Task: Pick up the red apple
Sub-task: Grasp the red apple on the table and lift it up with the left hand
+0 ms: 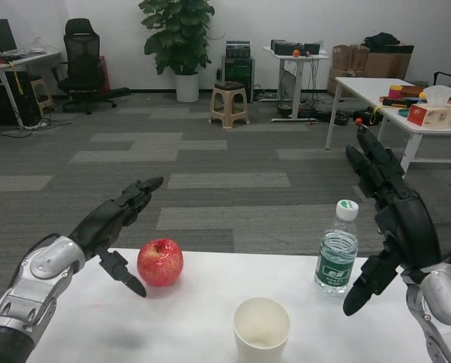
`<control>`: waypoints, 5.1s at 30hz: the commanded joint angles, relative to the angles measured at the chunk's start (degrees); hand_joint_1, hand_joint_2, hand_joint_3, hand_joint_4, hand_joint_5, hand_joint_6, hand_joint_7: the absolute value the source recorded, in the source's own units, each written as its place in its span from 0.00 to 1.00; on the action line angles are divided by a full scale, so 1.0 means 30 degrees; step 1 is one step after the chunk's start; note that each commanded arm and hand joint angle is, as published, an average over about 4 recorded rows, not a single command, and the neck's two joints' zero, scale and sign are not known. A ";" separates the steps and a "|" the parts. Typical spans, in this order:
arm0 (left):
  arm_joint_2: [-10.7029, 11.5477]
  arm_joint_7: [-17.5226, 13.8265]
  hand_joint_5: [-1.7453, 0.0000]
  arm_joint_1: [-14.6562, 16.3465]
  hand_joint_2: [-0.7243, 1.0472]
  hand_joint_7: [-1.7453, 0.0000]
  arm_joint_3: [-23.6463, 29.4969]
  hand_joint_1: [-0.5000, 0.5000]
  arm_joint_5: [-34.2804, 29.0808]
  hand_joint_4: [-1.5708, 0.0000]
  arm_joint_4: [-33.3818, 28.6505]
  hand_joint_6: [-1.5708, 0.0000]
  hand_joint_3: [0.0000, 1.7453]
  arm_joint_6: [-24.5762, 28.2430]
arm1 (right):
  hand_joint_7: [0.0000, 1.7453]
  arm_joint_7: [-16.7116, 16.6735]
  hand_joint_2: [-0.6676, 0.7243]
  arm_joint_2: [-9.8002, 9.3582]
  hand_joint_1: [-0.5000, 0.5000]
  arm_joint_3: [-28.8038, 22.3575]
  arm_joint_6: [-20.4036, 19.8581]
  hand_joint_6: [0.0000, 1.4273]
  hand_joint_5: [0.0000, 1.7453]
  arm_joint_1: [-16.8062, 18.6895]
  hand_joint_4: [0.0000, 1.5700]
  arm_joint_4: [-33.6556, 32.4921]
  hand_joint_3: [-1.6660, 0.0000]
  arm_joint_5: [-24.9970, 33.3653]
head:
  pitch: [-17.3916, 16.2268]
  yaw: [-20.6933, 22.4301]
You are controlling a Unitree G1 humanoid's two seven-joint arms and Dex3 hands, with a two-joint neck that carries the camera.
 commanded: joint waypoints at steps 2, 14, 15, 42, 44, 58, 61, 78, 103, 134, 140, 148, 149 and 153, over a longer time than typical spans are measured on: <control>0.0347 -0.0251 1.00 -0.0429 0.30 0.88 -0.0509 0.00 0.1470 1.00 0.0679 1.00 0.00 0.0114 | 0.00 -0.0030 1.00 0.0140 0.05 0.0171 -0.0159 0.00 0.00 0.0082 0.00 0.0301 1.00 0.0000 | -0.0045 0.0054; 0.1548 -0.0361 1.00 -0.2707 0.30 0.88 -0.3534 0.00 0.4355 1.00 0.3924 1.00 0.00 0.0077 | 0.00 -0.0001 1.00 0.0236 0.05 0.0442 -0.0218 0.00 0.00 0.0082 0.00 0.0690 1.00 0.0007 | -0.0066 0.0259; 0.1672 -0.0346 1.00 -0.2941 0.30 0.88 -0.3834 0.00 0.4436 1.00 0.4239 1.00 0.00 0.0070 | 0.00 -0.0001 1.00 0.0236 0.04 0.0464 -0.0218 0.00 0.00 0.0082 0.00 0.0712 1.00 0.0015 | -0.0029 0.0294; 0.2024 0.1045 1.00 -0.6984 0.35 0.88 -0.9869 0.00 0.4260 1.00 1.0274 1.00 0.00 -0.0208 | 0.00 -0.0030 1.00 0.0411 0.07 0.0757 -0.0247 0.00 0.00 0.0096 0.00 0.1180 1.00 0.0103 | 0.0351 0.0459; 0.1746 0.1243 1.00 -0.7065 0.35 0.88 -0.9942 0.00 0.4231 1.00 1.1006 1.00 0.00 -0.0421 | 0.00 -0.0030 1.00 0.0477 0.08 0.0757 -0.0247 0.00 0.00 0.0155 0.00 0.1151 1.00 0.0103 | 0.0391 0.0410; 0.0574 0.2188 1.00 -0.6852 0.40 0.88 -0.9957 0.00 0.3747 1.00 1.2911 1.00 0.00 -0.1072 | 0.00 -0.0030 1.00 0.0616 0.08 0.0786 -0.0277 0.00 0.00 0.0243 0.00 0.1195 1.00 0.0117 | 0.0343 0.0405; 0.0501 0.2312 1.00 -0.6787 0.40 0.90 -0.9950 0.00 0.3747 1.00 1.2911 1.00 0.00 -0.1124 | 0.00 -0.0052 1.00 0.0616 0.08 0.0786 -0.0277 0.00 0.00 0.0257 0.00 0.1195 1.00 0.0117 | 0.0335 0.0442; -0.0063 0.3243 1.00 -0.6691 0.40 0.92 -0.9942 0.00 0.2370 1.00 1.3343 1.00 0.00 -0.1959 | 0.00 -0.0067 1.00 0.0660 0.08 0.0808 -0.0277 0.00 0.00 0.0287 0.00 0.1224 1.00 0.0117 | 0.0205 0.0430; -0.0173 0.3433 1.00 -0.6691 0.90 0.88 -1.0894 0.00 0.2173 1.00 1.3497 1.00 0.00 -0.2112 | 0.00 -0.0089 1.00 0.0675 0.08 0.0845 -0.0291 0.00 0.00 0.0287 0.00 0.1224 1.00 0.0117 | 0.0070 0.0530; -0.0115 0.3814 0.40 -0.6237 1.00 0.15 -1.2213 0.07 0.0876 0.73 1.3702 0.18 0.00 -0.4119 | 0.00 -0.0235 1.00 0.0704 0.12 0.0874 -0.0467 0.00 0.00 0.0404 0.00 0.1254 1.00 0.0176 | 0.0126 0.0637; -0.0159 0.3843 0.31 -0.5607 1.00 0.08 -1.2110 0.07 -0.3489 0.58 1.4097 0.14 0.00 -0.5423 | 0.00 -0.0250 1.00 0.0690 0.12 0.0874 -0.0482 0.00 0.00 0.0433 0.00 0.1239 1.00 0.0205 | 0.0251 0.0709; -0.0276 0.3623 0.25 -0.4626 1.00 0.08 -1.0880 0.07 -0.6096 0.52 1.3628 0.13 0.00 -0.6873 | 0.00 -0.0264 1.00 0.0704 0.16 0.0874 -0.0482 0.00 0.00 0.0433 0.00 0.1239 1.00 0.0205 | 0.0348 0.0799; -0.0283 0.3550 0.24 -0.4465 1.00 0.08 -1.0550 0.07 -0.6096 0.52 1.3292 0.13 0.00 -0.7034 | 0.00 -0.0272 1.00 0.0697 0.17 0.0874 -0.0482 0.00 0.00 0.0440 0.00 0.1232 1.00 0.0205 | 0.0364 0.0820; -0.0290 0.3264 0.19 -0.3776 1.00 0.08 -0.9349 0.07 -0.6096 0.52 1.1761 0.13 0.04 -0.7716 | 0.00 -0.0294 1.00 0.0690 0.17 0.0882 -0.0482 0.00 0.00 0.0477 0.00 0.1224 1.00 0.0205 | 0.0411 0.0867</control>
